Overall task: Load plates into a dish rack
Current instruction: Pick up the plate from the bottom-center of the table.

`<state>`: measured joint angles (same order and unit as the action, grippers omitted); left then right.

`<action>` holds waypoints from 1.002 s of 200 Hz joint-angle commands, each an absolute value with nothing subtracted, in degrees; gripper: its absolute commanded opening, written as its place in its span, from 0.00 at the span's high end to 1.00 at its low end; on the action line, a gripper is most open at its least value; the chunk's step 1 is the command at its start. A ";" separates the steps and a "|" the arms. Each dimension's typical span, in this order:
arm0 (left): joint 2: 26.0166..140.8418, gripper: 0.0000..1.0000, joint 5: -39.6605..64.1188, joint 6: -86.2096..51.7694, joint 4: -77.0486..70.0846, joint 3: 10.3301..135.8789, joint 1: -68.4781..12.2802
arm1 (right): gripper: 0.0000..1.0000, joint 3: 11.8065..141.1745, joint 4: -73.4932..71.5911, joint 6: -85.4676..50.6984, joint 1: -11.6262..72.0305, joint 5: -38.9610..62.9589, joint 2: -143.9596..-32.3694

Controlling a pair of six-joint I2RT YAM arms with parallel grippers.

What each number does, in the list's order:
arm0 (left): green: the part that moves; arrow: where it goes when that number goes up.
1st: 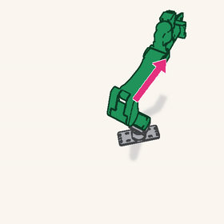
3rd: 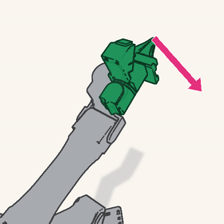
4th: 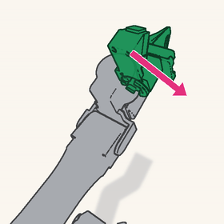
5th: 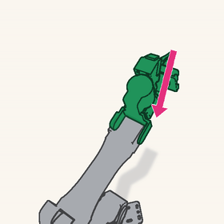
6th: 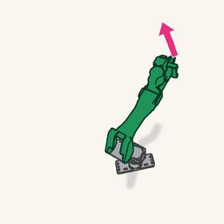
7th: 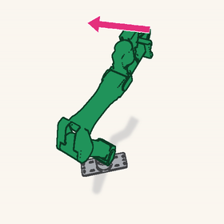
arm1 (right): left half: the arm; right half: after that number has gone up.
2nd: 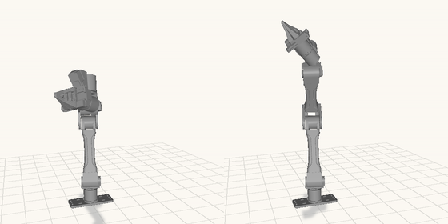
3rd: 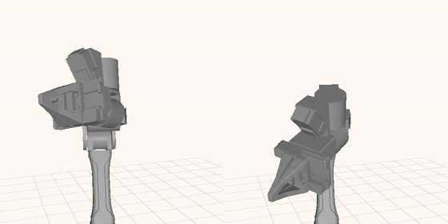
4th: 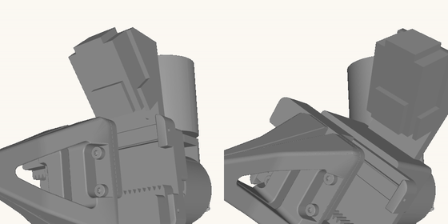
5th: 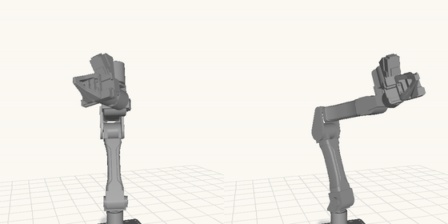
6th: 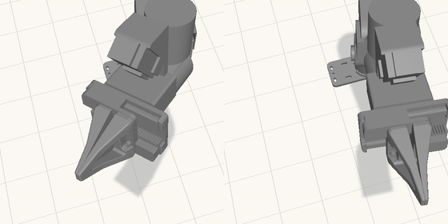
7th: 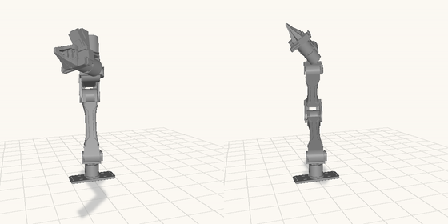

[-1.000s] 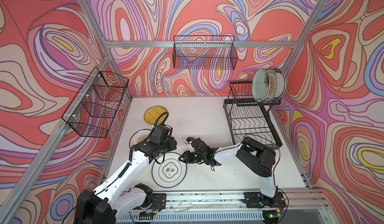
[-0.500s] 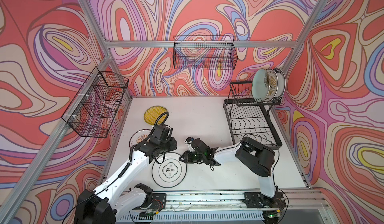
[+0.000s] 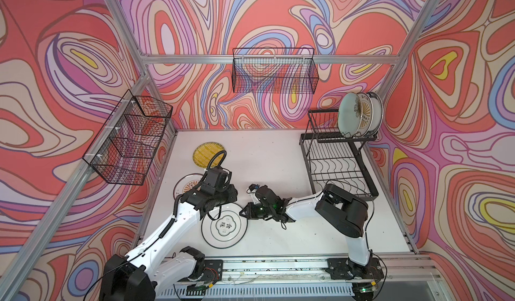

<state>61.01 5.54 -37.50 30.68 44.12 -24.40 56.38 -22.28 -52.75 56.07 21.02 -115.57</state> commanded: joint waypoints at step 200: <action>63.03 0.56 7.94 -39.85 28.29 45.55 -24.75 | 1.00 48.76 -13.27 -45.10 45.04 14.76 -99.62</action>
<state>62.72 7.70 -39.27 28.64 44.14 -24.45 50.11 -13.08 -46.44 46.87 15.53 -103.42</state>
